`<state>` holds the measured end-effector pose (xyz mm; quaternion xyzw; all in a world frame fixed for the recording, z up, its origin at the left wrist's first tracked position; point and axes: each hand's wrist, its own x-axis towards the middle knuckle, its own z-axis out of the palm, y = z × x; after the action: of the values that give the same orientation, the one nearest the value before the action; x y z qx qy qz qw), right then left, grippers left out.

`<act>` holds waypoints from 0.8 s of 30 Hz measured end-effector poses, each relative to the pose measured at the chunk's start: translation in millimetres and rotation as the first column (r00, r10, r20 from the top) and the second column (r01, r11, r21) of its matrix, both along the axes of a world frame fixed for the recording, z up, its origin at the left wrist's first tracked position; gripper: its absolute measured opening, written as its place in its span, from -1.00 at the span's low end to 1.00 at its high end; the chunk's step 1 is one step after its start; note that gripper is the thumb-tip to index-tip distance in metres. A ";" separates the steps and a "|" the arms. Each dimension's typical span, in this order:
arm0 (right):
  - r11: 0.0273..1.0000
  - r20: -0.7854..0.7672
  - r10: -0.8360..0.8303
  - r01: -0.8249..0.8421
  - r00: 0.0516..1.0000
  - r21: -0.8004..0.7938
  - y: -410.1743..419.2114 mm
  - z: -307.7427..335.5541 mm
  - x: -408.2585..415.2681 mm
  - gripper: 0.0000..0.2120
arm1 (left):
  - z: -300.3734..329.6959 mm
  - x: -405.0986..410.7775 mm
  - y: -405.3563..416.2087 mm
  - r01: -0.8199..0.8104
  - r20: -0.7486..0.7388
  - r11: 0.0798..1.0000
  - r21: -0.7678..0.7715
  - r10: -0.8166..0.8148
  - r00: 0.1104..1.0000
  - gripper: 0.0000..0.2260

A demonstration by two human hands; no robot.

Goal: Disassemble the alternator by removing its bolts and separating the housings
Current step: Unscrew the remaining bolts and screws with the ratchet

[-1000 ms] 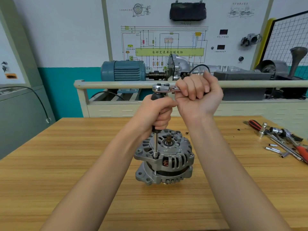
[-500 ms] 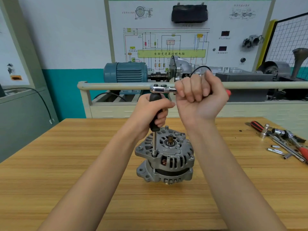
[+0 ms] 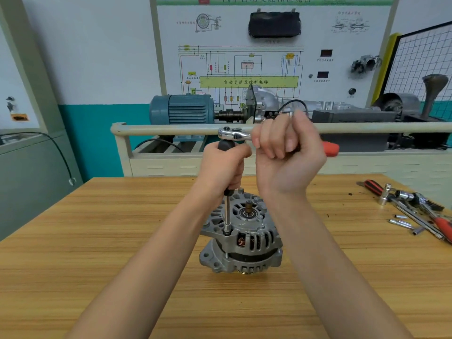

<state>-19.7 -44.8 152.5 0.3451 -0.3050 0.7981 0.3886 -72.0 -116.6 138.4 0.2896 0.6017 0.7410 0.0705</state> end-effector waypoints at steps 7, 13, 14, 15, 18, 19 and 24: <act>0.962 -0.127 -0.224 0.240 0.966 0.131 -13.7 -3.0 3.4 -0.61 | -4.6 2.2 0.1 -0.067 -0.050 0.997 0.036 0.069 0.996 -0.62; 0.829 0.162 0.532 -0.472 0.831 -0.301 30.3 12.7 -16.5 -0.54 | 1.8 -8.1 -15.0 0.350 -0.053 0.934 -0.069 -0.354 0.934 -0.71; 0.767 0.154 0.606 -0.523 0.780 -0.371 33.8 13.5 -21.0 -0.56 | 2.0 -7.9 -14.7 0.392 -0.044 0.916 -0.083 -0.396 0.917 -0.70; 0.725 0.140 0.648 -0.550 0.749 -0.414 35.7 14.0 -24.6 -0.56 | 2.0 -7.2 -13.6 0.427 -0.027 0.901 -0.078 -0.430 0.903 -0.69; 0.741 0.128 0.618 -0.519 0.776 -0.426 33.0 13.6 -25.1 -0.56 | 1.3 -5.7 -11.3 0.447 0.024 0.894 -0.035 -0.447 0.894 -0.58; 0.779 0.132 0.567 -0.478 0.813 -0.406 30.4 12.6 -21.7 -0.56 | 1.0 -5.0 -10.6 0.406 0.030 0.913 -0.036 -0.405 0.914 -0.55; 0.991 0.034 0.124 -0.122 0.992 -0.054 6.2 -1.8 0.5 -0.56 | -2.6 3.4 0.2 -0.044 0.004 0.999 0.008 0.044 0.999 -0.58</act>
<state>-19.2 -38.6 150.7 0.3384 -0.2694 0.8344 0.3416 -68.6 -116.4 135.8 0.2755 0.6047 0.7454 0.0541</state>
